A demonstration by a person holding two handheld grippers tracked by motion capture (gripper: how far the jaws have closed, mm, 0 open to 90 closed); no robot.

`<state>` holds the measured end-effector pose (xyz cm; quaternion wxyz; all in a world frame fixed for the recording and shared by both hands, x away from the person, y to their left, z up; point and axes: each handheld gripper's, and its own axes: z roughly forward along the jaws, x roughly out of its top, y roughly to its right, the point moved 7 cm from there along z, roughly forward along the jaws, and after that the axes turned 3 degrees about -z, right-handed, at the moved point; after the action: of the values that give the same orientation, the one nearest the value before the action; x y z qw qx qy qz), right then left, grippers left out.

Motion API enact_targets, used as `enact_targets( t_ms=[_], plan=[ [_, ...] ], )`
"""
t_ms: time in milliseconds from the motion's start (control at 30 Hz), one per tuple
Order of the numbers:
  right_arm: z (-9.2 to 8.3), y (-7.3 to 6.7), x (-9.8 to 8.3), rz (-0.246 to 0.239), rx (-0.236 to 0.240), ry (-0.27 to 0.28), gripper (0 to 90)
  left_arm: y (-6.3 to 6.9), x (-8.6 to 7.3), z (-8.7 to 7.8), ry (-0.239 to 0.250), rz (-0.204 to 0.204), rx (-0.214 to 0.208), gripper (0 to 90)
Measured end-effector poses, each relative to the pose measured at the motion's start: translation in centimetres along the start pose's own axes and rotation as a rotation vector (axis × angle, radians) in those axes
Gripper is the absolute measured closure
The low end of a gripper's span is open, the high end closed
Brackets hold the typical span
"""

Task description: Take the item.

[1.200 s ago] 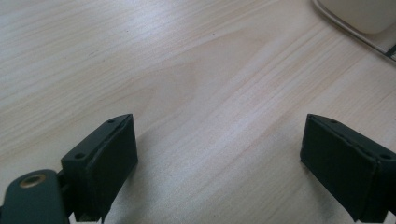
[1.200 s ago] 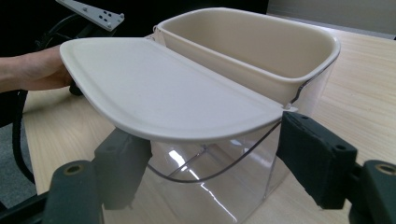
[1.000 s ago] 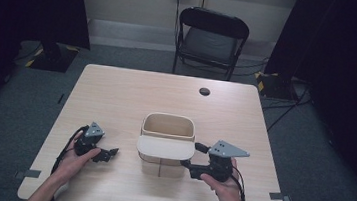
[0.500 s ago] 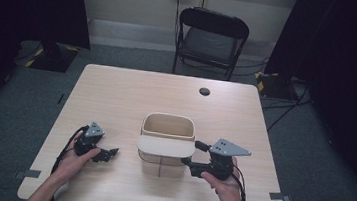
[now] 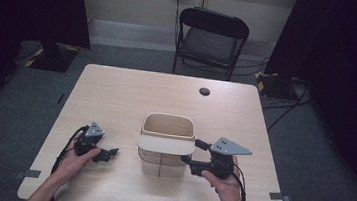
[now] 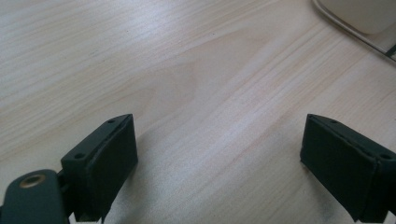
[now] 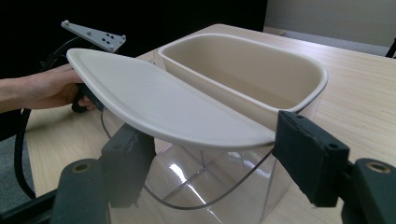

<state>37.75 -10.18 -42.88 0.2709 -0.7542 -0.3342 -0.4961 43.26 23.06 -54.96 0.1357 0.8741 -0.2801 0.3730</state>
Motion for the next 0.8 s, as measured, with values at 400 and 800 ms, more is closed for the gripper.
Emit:
enact_targets(
  t_ms=[400, 800],
  plan=[
    [-0.2, 0.1, 0.7, 0.001, 0.009, 0.018, 32.1, 0.0, 0.0, 0.0, 0.001, -0.002, 0.0, 10.2],
    [-0.2, -0.1, 1.2, 0.0, 0.028, 0.032, 36.1, 0.0, 0.0, 0.0, 0.001, -0.002, 0.0, 10.2]
  ],
)
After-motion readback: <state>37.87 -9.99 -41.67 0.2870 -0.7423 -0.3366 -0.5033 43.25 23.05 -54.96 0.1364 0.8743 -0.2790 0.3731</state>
